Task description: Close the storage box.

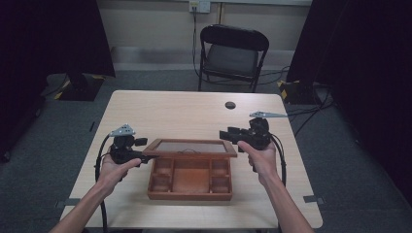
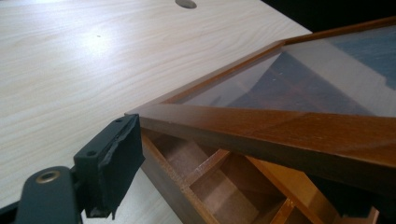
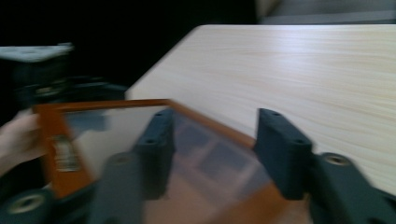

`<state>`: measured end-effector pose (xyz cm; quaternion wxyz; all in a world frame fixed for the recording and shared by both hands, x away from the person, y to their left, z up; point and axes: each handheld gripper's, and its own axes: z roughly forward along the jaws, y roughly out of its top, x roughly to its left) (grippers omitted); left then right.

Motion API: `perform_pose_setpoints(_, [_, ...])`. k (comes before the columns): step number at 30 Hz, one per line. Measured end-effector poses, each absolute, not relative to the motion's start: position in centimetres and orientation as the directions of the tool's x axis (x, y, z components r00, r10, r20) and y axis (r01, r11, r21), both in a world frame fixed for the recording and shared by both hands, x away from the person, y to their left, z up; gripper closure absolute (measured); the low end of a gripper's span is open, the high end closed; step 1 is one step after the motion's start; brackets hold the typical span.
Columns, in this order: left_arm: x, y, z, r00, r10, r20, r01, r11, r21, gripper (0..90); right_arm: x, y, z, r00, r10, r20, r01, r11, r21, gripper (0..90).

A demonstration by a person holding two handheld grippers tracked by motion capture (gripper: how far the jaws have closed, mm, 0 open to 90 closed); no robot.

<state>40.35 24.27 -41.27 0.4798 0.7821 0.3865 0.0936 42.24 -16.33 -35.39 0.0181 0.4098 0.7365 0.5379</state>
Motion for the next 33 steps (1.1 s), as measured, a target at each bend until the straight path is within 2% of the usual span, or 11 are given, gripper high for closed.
perform_pose_setpoints(9, [40.0,24.5,-41.4,0.679,0.7,-0.221,0.514,-0.238,0.824,16.3,40.8,-12.0,-33.9,-0.766,0.509,0.393,0.555,0.215,0.804,64.1])
perform_pose_setpoints(17, [39.8,24.5,-41.4,0.685,0.696,-0.216,0.508,-0.244,0.826,16.4,39.2,-10.2,-33.1,-0.813,0.445,0.376,0.524,0.277,0.805,69.9])
perform_pose_setpoints(23, [39.6,24.5,-41.4,0.69,0.69,-0.219,0.506,-0.244,0.828,16.2,39.1,-8.5,-33.7,-0.822,0.408,0.397,0.533,0.307,0.788,77.6])
perform_pose_setpoints(27, [39.6,24.5,-41.5,0.695,0.687,-0.213,0.503,-0.253,0.826,16.1,39.2,-8.1,-34.3,-0.815,0.405,0.415,0.55,0.313,0.774,79.7])
perform_pose_setpoints(33, [39.5,24.4,-41.5,0.697,0.687,-0.207,0.506,-0.266,0.821,17.2,39.4,-8.2,-34.6,-0.808,0.412,0.421,0.558,0.305,0.772,76.2])
